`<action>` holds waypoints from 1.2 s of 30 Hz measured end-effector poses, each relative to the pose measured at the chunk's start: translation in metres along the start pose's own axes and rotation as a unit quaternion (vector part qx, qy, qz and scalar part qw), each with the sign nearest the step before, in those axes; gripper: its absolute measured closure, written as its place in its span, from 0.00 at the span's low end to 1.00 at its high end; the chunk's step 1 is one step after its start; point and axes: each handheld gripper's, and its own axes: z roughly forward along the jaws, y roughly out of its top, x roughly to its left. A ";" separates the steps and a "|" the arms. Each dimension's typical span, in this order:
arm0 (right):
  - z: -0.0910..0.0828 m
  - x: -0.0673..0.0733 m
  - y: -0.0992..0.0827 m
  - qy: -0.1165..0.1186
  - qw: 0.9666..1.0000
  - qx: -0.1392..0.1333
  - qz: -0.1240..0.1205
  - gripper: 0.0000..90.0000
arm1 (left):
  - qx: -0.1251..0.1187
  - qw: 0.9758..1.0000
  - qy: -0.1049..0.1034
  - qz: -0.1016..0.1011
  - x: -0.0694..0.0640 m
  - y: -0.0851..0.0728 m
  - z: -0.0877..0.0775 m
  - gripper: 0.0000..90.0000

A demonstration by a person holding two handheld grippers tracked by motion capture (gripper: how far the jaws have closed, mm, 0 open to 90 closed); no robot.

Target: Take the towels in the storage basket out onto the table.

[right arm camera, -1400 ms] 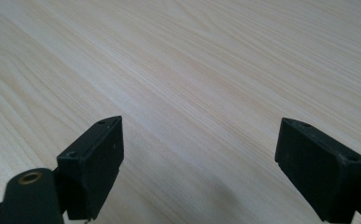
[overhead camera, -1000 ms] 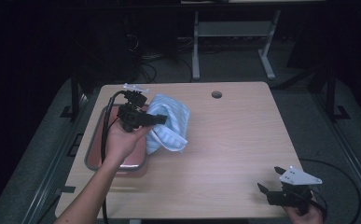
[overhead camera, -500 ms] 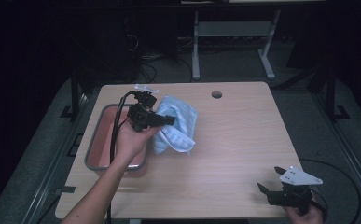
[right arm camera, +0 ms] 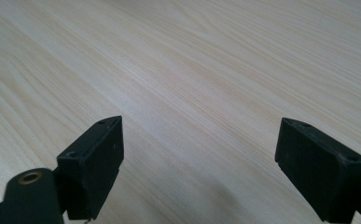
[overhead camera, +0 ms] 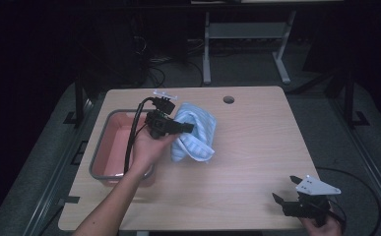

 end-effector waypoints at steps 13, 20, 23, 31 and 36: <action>0.000 0.000 0.002 0.002 1.000 -0.002 0.004 0.17 | 0.006 1.000 -0.006 -0.005 -0.002 0.006 0.024 0.79; -0.001 -0.001 0.002 0.001 1.000 -0.006 0.003 0.16 | 0.013 1.000 -0.010 -0.006 -0.005 0.009 0.038 0.79; -0.001 -0.001 0.002 0.002 1.000 -0.006 0.004 0.16 | 0.018 1.000 -0.012 -0.002 -0.008 0.009 0.045 0.79; -0.003 -0.002 0.002 0.002 1.000 -0.011 0.007 0.16 | 0.033 0.999 -0.020 0.004 -0.015 0.010 0.064 0.79; -0.003 -0.002 0.003 0.003 1.000 -0.014 0.011 0.16 | 0.045 0.999 -0.019 0.009 -0.019 0.009 0.075 0.79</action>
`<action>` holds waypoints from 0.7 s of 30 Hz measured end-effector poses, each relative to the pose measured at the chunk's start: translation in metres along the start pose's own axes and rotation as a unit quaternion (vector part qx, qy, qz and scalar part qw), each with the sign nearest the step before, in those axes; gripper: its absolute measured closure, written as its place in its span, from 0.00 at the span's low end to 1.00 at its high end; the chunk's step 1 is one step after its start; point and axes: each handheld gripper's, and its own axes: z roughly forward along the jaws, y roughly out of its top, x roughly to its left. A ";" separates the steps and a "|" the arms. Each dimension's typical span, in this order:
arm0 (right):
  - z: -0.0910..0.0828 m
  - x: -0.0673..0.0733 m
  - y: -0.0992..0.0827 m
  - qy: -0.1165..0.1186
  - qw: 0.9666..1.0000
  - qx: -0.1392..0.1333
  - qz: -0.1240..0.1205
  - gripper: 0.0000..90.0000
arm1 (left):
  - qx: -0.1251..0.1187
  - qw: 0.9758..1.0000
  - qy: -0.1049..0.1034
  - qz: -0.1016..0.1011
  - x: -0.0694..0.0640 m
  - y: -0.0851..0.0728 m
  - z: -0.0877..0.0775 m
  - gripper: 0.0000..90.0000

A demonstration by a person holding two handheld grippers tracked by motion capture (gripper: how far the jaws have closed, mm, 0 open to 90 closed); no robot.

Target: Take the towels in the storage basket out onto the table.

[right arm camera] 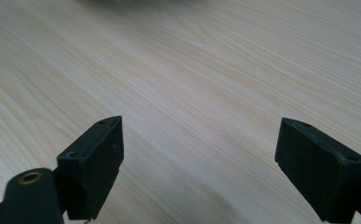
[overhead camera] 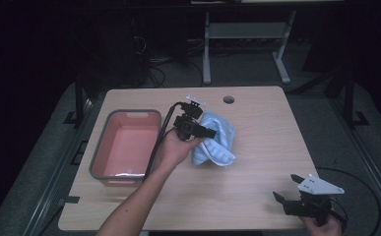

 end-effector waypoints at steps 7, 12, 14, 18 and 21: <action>-0.001 -0.001 0.000 -0.001 1.000 -0.003 -0.002 0.16 | 0.005 1.000 -0.002 -0.001 -0.003 -0.003 0.013 0.79; 0.000 0.001 0.001 0.001 1.000 -0.002 0.001 0.17 | 0.009 1.000 -0.008 -0.009 0.000 -0.005 0.024 0.78; 0.000 0.000 0.001 0.000 1.000 -0.004 -0.003 0.16 | 0.007 1.000 -0.009 -0.016 0.001 -0.006 0.030 0.78; -0.001 0.000 0.001 0.000 1.000 -0.005 -0.001 0.16 | 0.014 0.999 -0.013 -0.026 0.003 -0.010 0.041 0.78; -0.001 -0.001 0.001 -0.002 1.000 -0.007 -0.002 0.17 | 0.016 0.999 -0.015 -0.025 0.002 -0.013 0.049 0.79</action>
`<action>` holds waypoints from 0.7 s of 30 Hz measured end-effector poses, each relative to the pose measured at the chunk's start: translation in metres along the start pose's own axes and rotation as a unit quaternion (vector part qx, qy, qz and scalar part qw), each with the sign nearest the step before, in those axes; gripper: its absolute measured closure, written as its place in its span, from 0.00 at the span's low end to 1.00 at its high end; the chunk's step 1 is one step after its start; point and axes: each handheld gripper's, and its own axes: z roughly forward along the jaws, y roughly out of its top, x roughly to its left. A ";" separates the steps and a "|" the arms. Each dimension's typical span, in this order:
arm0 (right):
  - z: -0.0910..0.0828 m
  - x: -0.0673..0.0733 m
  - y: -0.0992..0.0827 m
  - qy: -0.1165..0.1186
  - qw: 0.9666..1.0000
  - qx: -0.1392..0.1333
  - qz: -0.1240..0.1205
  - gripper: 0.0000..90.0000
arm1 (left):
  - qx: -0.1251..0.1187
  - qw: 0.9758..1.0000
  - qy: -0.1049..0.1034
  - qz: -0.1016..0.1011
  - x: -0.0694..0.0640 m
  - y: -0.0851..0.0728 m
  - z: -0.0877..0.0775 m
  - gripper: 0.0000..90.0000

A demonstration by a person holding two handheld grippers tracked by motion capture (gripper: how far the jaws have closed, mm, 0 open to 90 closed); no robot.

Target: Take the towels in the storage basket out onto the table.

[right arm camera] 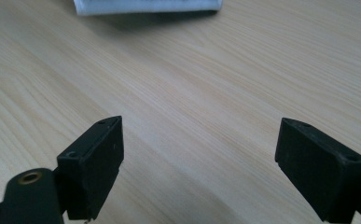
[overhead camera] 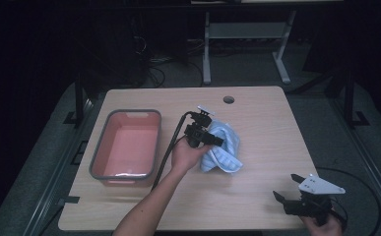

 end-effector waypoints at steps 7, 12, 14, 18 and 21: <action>0.000 0.000 0.000 0.000 1.000 0.001 -0.002 0.16 | 0.003 1.000 -0.002 -0.009 0.000 -0.003 0.014 0.78; 0.000 0.000 0.000 0.000 1.000 0.001 -0.002 0.17 | 0.011 1.000 0.005 -0.004 0.000 -0.006 0.022 0.77; 0.000 0.000 0.000 0.000 1.000 0.000 -0.002 0.16 | 0.010 1.000 0.002 -0.010 0.000 -0.007 0.026 0.77; 0.000 0.000 0.000 0.000 1.000 0.001 -0.002 0.16 | 0.018 1.000 0.003 -0.010 0.000 -0.011 0.033 0.76; -0.001 0.000 0.000 0.001 1.000 0.001 0.000 0.16 | 0.019 1.000 0.004 -0.014 0.001 -0.013 0.036 0.74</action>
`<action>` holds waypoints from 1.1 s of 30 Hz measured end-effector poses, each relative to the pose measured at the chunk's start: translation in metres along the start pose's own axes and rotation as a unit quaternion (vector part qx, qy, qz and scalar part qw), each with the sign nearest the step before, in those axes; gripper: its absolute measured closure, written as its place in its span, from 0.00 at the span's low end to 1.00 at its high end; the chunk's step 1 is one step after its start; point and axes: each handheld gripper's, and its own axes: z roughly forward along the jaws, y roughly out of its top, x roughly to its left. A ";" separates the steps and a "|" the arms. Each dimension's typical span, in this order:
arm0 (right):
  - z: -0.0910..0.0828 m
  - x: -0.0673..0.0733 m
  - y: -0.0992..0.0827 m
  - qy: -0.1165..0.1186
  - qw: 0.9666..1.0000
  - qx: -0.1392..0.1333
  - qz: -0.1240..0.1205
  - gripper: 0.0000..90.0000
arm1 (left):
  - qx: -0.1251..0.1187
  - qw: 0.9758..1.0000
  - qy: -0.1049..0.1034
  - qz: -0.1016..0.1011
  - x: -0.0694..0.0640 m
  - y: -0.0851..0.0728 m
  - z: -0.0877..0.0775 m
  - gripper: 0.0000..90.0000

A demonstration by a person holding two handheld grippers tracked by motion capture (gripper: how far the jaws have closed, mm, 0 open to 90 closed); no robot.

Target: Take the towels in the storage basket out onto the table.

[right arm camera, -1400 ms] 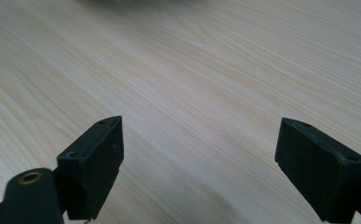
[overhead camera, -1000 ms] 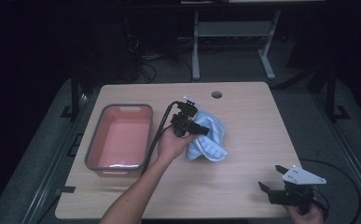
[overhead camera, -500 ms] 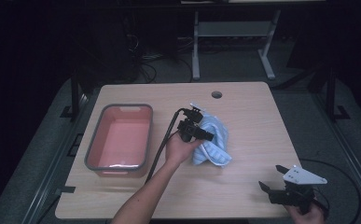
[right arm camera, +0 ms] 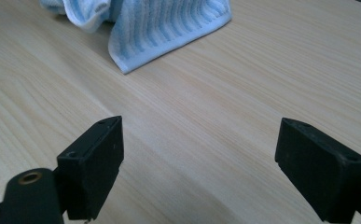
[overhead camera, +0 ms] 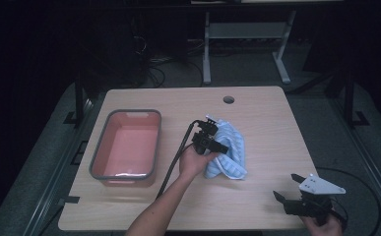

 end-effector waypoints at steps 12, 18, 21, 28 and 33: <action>-0.001 0.000 0.000 0.000 1.000 -0.002 0.001 0.16 | -0.011 1.000 0.000 -0.006 -0.002 -0.002 0.002 0.63; -0.001 -0.001 0.000 -0.001 1.000 -0.004 -0.001 0.16 | -0.018 1.000 -0.005 -0.010 -0.001 -0.002 -0.001 0.57; -0.002 0.000 0.000 -0.002 1.000 -0.004 0.000 0.16 | -0.023 1.000 -0.007 -0.010 -0.001 -0.002 -0.004 0.53; -0.001 0.001 0.000 -0.001 1.000 -0.001 0.002 0.17 | -0.030 1.000 -0.006 -0.001 -0.006 -0.003 -0.012 0.45; -0.002 -0.001 0.000 -0.006 1.000 -0.004 0.001 0.16 | -0.037 0.999 -0.007 0.000 -0.008 -0.005 -0.018 0.39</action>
